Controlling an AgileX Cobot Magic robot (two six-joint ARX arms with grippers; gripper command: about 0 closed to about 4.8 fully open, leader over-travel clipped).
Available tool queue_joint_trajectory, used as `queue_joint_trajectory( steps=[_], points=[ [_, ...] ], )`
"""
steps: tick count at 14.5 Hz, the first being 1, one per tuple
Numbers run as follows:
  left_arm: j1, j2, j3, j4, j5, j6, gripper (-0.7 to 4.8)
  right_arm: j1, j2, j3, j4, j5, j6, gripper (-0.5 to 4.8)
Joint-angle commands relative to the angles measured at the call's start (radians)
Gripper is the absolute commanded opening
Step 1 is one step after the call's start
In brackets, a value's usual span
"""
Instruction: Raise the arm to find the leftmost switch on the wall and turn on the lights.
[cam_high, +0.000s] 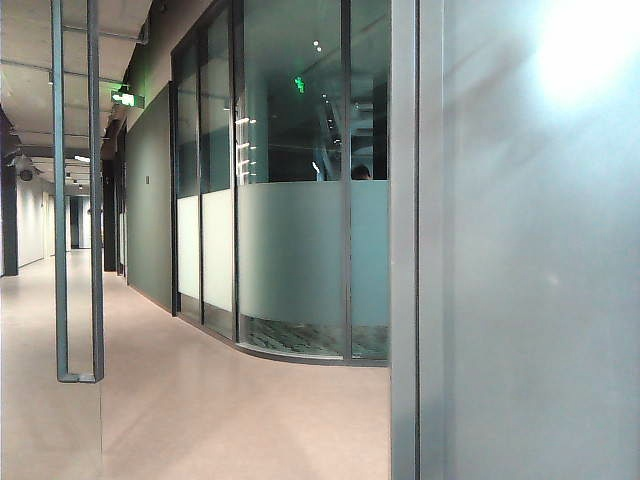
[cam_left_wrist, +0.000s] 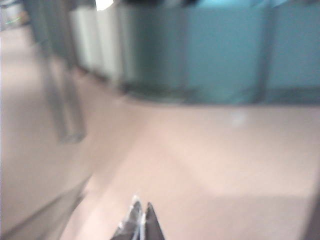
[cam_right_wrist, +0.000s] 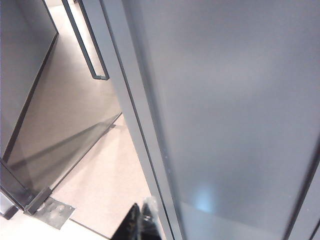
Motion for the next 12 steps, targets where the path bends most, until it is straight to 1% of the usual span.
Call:
queue_joint_trajectory(
  steps=[1, 2, 5, 7, 9, 12],
  points=[
    [0.114, -0.001, -0.171, 0.215, 0.167, -0.006, -0.05, 0.0, -0.002, 0.004, 0.01, 0.0, -0.003, -0.01],
    [0.127, -0.001, -0.216, 0.27, 0.177, -0.006, -0.05, 0.0, -0.002, 0.004, 0.01, 0.0, -0.003, -0.01],
    [0.163, -0.001, -0.301, 0.351, 0.175, -0.008, -0.05, 0.0, -0.002, 0.004, 0.01, 0.0, -0.003, -0.01],
    [0.169, -0.002, -0.351, 0.39, 0.175, -0.01, -0.05, 0.0, -0.002, 0.004, 0.01, 0.0, -0.003, -0.01],
    [0.169, -0.002, -0.395, 0.42, 0.172, -0.028, -0.05, 0.0, -0.002, 0.004, 0.01, 0.0, -0.003, -0.01],
    [0.169, -0.002, -0.404, 0.433, 0.172, -0.023, -0.05, 0.0, -0.002, 0.005, 0.01, 0.0, -0.003, -0.01]
  ],
)
